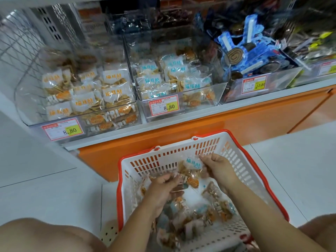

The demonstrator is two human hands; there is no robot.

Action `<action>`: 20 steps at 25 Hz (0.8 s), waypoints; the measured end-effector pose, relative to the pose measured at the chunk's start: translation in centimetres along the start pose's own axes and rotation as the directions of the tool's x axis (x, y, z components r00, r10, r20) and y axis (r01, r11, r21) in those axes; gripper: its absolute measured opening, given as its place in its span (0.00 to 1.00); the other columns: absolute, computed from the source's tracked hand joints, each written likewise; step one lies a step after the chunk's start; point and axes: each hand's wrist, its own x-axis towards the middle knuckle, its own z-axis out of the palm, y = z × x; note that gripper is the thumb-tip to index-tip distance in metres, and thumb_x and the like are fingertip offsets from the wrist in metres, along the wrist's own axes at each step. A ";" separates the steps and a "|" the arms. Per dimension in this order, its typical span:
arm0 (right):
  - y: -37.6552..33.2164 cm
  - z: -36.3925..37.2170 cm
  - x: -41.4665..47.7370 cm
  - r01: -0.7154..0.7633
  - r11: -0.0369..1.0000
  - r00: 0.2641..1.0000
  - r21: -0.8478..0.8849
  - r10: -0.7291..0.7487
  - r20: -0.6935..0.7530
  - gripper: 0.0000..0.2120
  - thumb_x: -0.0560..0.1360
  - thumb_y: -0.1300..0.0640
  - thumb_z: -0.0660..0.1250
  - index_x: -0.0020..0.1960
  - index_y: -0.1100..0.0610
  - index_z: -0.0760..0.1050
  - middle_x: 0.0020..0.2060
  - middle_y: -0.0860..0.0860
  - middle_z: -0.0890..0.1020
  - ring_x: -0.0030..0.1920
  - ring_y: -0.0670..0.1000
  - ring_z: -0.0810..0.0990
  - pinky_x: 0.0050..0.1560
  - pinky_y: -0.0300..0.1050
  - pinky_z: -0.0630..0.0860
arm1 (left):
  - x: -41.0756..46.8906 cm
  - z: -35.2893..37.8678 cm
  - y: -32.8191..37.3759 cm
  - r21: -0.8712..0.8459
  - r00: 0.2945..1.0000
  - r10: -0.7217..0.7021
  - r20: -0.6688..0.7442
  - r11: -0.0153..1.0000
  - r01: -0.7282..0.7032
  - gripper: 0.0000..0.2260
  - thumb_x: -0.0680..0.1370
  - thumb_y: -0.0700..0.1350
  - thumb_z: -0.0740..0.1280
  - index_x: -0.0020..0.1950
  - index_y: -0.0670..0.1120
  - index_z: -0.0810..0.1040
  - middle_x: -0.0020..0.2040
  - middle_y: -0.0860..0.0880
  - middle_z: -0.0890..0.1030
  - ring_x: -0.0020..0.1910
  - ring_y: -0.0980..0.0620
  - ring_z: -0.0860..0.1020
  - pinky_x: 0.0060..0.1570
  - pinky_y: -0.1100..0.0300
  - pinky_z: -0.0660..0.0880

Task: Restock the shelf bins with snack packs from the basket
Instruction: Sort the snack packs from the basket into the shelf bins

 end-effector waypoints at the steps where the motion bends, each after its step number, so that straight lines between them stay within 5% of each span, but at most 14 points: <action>1: -0.1 0.1 -0.1 0.007 1.000 1.000 0.003 -0.007 0.001 0.10 0.78 0.59 0.67 0.38 0.60 0.73 0.29 0.56 0.76 0.26 0.50 0.73 0.27 0.40 0.73 | -0.3 0.1 0.1 -0.002 1.000 0.011 -0.001 1.000 -0.011 0.10 0.77 0.41 0.69 0.58 0.41 0.80 0.51 0.43 0.85 0.49 0.46 0.84 0.47 0.53 0.80; 6: -0.9 0.7 -1.3 0.015 1.000 1.000 0.014 -0.016 0.024 0.11 0.78 0.59 0.67 0.37 0.60 0.75 0.28 0.55 0.76 0.25 0.49 0.73 0.28 0.40 0.73 | -1.7 0.3 0.6 -0.015 0.999 0.017 -0.032 1.000 -0.018 0.10 0.78 0.39 0.69 0.58 0.42 0.79 0.51 0.43 0.85 0.50 0.45 0.84 0.49 0.52 0.81; 12: -2.8 1.2 -3.5 -0.024 0.996 0.984 0.087 0.008 0.180 0.06 0.79 0.56 0.65 0.55 0.55 0.74 0.33 0.50 0.79 0.31 0.47 0.80 0.32 0.38 0.76 | -2.6 1.5 2.0 -0.076 0.991 0.106 -0.083 0.991 -0.113 0.09 0.78 0.39 0.68 0.58 0.40 0.79 0.50 0.42 0.85 0.49 0.45 0.84 0.44 0.54 0.81; 16: -4.5 2.6 -5.3 0.270 0.963 0.963 -0.012 -0.270 -0.010 0.24 0.71 0.65 0.73 0.63 0.52 0.70 0.41 0.57 0.82 0.42 0.53 0.82 0.46 0.47 0.79 | -3.7 3.7 5.9 -0.011 0.970 0.213 -0.114 0.976 -0.215 0.05 0.78 0.39 0.68 0.53 0.41 0.80 0.48 0.42 0.85 0.46 0.46 0.85 0.42 0.56 0.81; 20: -11.5 3.7 -6.8 0.534 0.845 0.844 -0.026 -0.534 -0.040 0.24 0.72 0.65 0.72 0.61 0.45 0.69 0.38 0.52 0.83 0.38 0.49 0.82 0.39 0.41 0.80 | -6.7 4.8 13.3 0.417 0.864 0.503 -0.022 0.790 -0.449 0.04 0.79 0.51 0.67 0.52 0.56 0.79 0.48 0.57 0.84 0.45 0.62 0.82 0.40 0.68 0.76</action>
